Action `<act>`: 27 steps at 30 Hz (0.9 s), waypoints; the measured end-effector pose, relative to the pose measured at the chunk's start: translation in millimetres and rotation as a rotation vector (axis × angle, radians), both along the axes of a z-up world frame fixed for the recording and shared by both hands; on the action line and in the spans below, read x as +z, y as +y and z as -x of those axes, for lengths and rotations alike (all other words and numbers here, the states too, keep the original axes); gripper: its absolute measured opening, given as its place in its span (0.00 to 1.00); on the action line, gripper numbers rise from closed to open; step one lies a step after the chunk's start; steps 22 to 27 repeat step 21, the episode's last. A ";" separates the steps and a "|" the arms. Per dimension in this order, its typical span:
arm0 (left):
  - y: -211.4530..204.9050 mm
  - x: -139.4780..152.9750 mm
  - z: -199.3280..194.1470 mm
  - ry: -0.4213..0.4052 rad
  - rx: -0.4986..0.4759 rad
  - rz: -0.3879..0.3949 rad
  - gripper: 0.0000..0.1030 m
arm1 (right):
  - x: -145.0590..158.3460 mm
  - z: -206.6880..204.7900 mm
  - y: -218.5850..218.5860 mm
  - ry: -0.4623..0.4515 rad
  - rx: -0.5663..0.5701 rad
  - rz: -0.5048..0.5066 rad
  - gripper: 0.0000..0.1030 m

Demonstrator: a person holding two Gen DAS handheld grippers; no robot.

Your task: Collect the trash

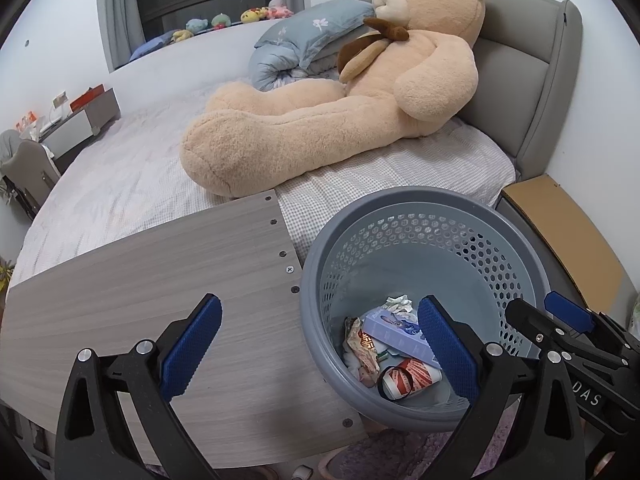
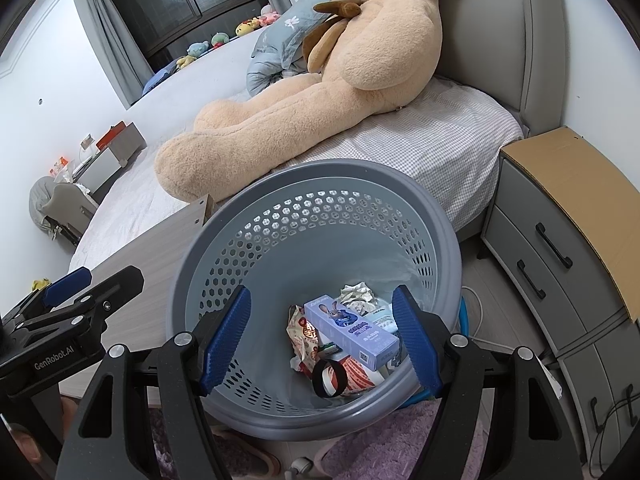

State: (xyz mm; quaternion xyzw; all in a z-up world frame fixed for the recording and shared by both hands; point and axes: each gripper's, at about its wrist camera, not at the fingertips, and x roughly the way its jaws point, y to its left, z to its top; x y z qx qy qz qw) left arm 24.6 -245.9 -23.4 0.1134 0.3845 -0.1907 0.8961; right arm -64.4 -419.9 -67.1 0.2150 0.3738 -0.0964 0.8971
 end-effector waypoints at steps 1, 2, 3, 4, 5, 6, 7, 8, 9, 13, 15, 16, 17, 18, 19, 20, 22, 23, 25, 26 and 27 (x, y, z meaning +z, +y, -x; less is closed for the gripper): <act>0.2 -0.2 -0.5 0.001 0.001 0.002 0.94 | -0.1 -0.3 -0.2 0.000 0.001 0.000 0.68; 0.3 -0.4 -0.9 0.002 0.002 0.003 0.94 | -0.2 -0.5 -0.4 0.000 0.001 0.001 0.68; 0.5 -0.5 -1.1 0.002 0.004 0.004 0.94 | -0.2 -0.4 0.1 0.000 0.001 0.001 0.68; 0.6 -0.4 -1.2 0.002 0.004 0.005 0.94 | -0.1 -0.4 0.1 0.000 0.000 0.000 0.68; 0.8 -0.2 -1.8 0.002 0.005 0.006 0.94 | -0.1 -0.3 0.3 0.000 0.000 0.001 0.68; 1.1 -0.2 -1.8 0.003 0.006 0.007 0.94 | -0.1 -0.3 0.4 0.000 0.000 0.001 0.68; 1.3 -0.1 -1.7 0.002 0.005 0.008 0.94 | -0.1 -0.4 0.4 0.001 0.000 0.001 0.68; 1.1 0.0 -1.7 0.000 0.005 0.007 0.94 | -0.1 -0.3 0.5 0.001 0.000 0.000 0.68; 1.1 -0.2 -1.8 -0.001 0.005 0.006 0.94 | 0.0 -0.3 0.6 0.001 0.000 0.001 0.68; 1.5 -0.8 -2.2 0.004 0.008 0.008 0.94 | -0.1 -0.5 0.9 0.001 0.000 0.002 0.68; 2.2 -0.8 -2.8 0.007 0.010 0.009 0.94 | -0.1 -0.6 0.9 0.001 0.000 0.001 0.68; 2.3 -0.5 -3.3 0.008 0.011 0.009 0.94 | 0.0 -0.5 0.9 0.001 0.000 0.002 0.68; 3.0 -0.2 -3.4 0.010 0.011 0.010 0.94 | 0.0 -0.5 1.0 0.001 0.000 0.001 0.68; 2.8 0.0 -3.8 0.010 0.012 0.011 0.94 | -0.1 -0.7 0.5 0.001 0.000 0.001 0.68; 2.8 0.1 -3.7 0.009 0.012 0.011 0.94 | 0.0 -0.5 1.1 0.001 0.000 0.001 0.68; 2.9 0.0 -3.9 0.009 0.011 0.010 0.94 | 0.0 -0.5 1.1 0.001 0.001 0.001 0.68; 2.9 -0.1 -3.7 0.008 0.011 0.009 0.94 | 0.0 -0.5 1.2 0.002 0.000 0.002 0.68; 2.9 -0.1 -3.7 0.008 0.011 0.009 0.94 | 0.0 -0.5 1.2 0.002 0.000 0.002 0.68; 2.9 -0.1 -3.7 0.008 0.011 0.009 0.94 | 0.0 -0.5 1.2 0.002 0.000 0.002 0.68; 2.9 -0.1 -3.7 0.008 0.011 0.009 0.94 | 0.0 -0.5 1.2 0.002 0.000 0.002 0.68; 2.9 -0.1 -3.7 0.008 0.011 0.009 0.94 | 0.0 -0.5 1.2 0.002 0.000 0.002 0.68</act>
